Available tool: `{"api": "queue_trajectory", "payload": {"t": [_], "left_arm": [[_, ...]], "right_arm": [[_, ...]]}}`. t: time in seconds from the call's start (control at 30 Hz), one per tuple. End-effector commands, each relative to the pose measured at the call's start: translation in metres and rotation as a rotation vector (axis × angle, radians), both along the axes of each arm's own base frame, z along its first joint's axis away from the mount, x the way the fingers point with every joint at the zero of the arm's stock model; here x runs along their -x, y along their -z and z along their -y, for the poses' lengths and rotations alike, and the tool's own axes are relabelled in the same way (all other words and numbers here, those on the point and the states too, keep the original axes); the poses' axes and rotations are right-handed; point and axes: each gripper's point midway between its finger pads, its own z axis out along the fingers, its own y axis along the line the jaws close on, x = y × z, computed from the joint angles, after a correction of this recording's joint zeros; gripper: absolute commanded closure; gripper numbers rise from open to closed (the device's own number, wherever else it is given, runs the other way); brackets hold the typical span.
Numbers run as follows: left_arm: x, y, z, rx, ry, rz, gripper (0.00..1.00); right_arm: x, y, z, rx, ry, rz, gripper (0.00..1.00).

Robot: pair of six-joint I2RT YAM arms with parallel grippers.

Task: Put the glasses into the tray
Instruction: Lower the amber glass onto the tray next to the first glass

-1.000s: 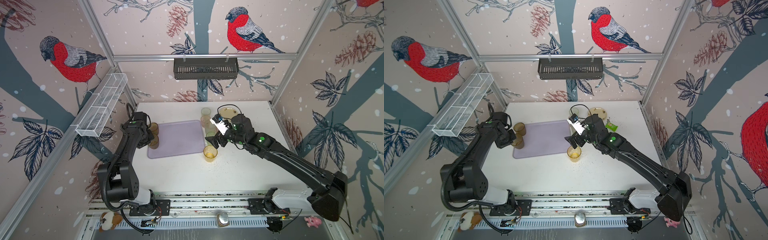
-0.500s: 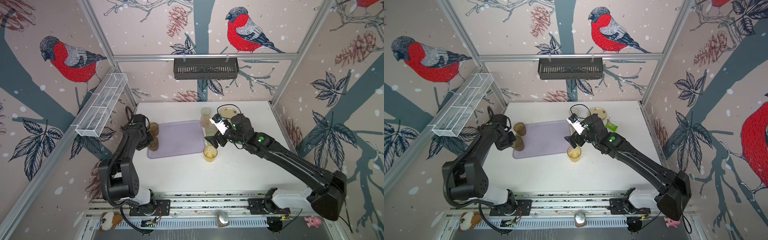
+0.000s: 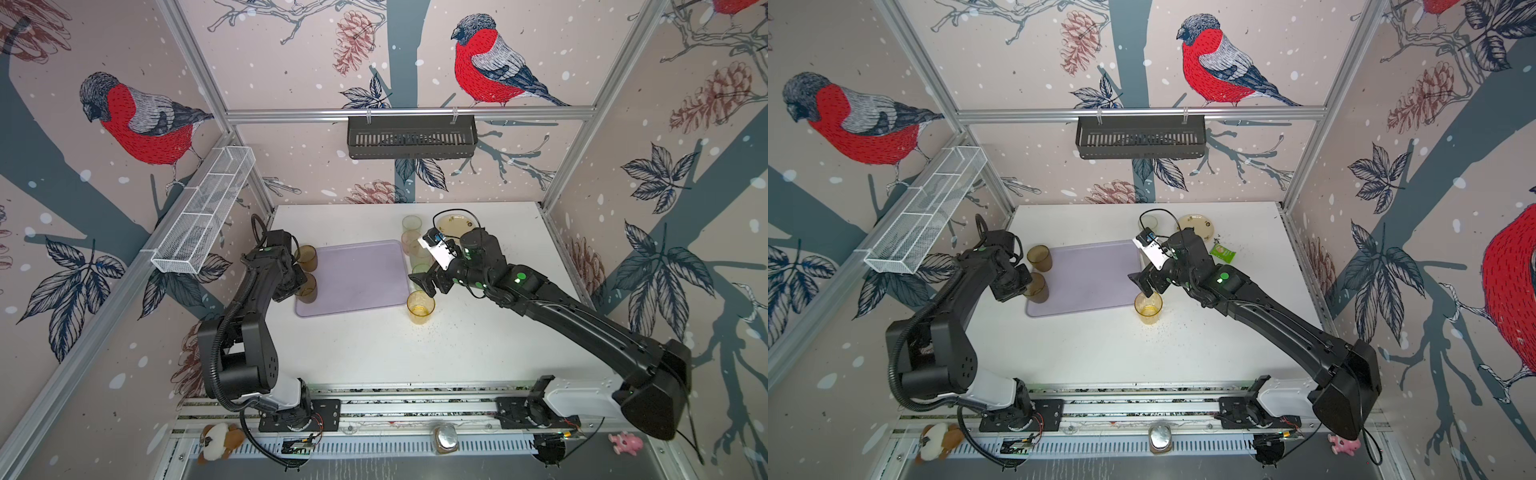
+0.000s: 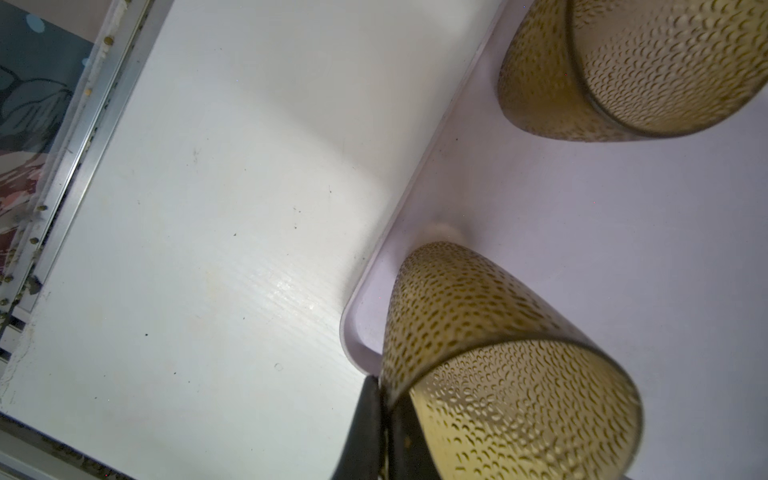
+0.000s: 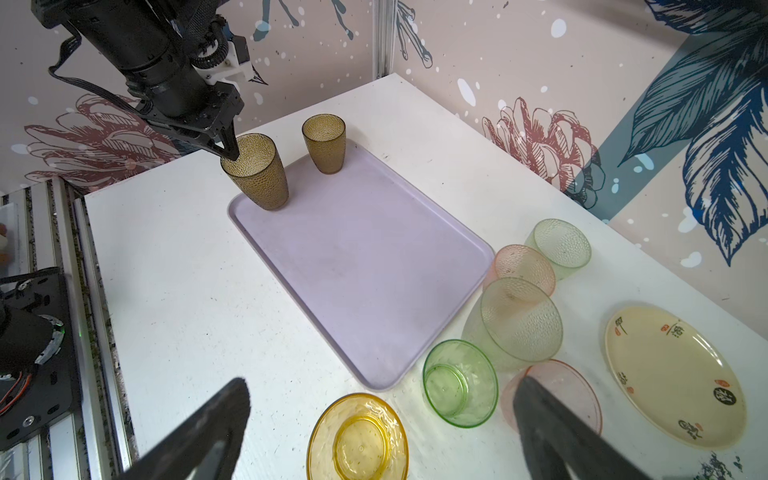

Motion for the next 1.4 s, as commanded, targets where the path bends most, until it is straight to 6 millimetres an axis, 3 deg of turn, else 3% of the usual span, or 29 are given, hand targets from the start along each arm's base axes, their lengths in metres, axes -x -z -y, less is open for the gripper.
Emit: {"api": "queue_trajectory", "payload": {"t": [0.0,1.03,1.37], "left_arm": [[-0.001,0.001,-0.001,0.001,0.005,0.001,1.0],[0.007,0.01,-0.001,-0.003,-0.001,-0.014,0.96],[0.004,0.007,-0.001,-0.004,0.001,-0.01,0.91]], "right_arm": [[0.0,-0.006,-0.003,-0.02,-0.009,0.011,0.0],[-0.002,-0.013,-0.003,-0.026,-0.005,0.033,0.01],[-0.002,-0.016,-0.003,-0.028,-0.003,0.041,0.01]]}}
